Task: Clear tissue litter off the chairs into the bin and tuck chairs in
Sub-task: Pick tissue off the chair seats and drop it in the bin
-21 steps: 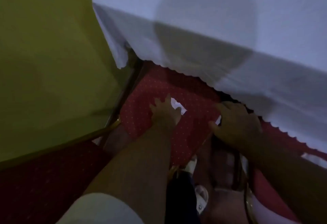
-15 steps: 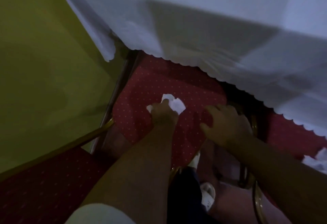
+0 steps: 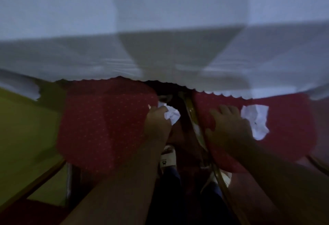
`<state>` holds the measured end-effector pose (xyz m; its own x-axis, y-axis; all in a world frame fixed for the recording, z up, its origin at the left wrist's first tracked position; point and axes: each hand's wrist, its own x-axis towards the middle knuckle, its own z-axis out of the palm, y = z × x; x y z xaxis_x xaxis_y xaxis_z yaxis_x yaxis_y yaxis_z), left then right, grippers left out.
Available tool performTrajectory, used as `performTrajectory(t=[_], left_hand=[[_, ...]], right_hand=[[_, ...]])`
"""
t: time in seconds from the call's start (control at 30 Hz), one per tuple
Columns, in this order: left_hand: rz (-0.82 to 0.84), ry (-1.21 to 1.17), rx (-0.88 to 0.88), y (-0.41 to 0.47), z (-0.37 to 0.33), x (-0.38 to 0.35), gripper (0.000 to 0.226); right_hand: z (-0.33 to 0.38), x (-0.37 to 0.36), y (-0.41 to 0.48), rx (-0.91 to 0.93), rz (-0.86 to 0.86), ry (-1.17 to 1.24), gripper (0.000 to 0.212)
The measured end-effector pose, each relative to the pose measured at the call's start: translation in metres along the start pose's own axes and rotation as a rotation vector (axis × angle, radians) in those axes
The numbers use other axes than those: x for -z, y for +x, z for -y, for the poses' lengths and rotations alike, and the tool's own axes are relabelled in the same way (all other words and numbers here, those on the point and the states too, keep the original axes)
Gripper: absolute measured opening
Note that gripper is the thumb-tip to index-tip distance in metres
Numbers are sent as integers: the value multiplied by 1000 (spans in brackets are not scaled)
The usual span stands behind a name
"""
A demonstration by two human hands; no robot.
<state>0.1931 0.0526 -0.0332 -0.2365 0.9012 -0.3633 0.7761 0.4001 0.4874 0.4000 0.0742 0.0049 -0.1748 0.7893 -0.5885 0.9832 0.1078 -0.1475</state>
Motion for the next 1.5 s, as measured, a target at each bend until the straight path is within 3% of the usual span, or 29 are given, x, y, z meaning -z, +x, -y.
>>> performTrajectory(t=[0.13,0.23,0.47,0.67,0.93,1.23,1.5], left_hand=[[68,40,-211,-13,-55,-57,24],[197,44,-203,-24,-75,-91,17],[255,138,-177,-45,-82,-87,18],[186,210,-181,-84,-124,-24,20],[31,179,-244,-201,-206,49,11],[-35,149,-388,-254,-266,88,20],[-30,136,-505,-265,-320,81,12]], right_hand=[[-75,-20,1,-158,4,-45,87],[-112,-41,5,-252,25,41,102],[-137,-51,-8,-187,-17,317,43],[-130,6,-71,-62,-49,316,45],[-125,107,-177,60,-141,255,29],[-160,161,-285,39,-277,181,24],[-203,196,-337,-22,-258,170,26]])
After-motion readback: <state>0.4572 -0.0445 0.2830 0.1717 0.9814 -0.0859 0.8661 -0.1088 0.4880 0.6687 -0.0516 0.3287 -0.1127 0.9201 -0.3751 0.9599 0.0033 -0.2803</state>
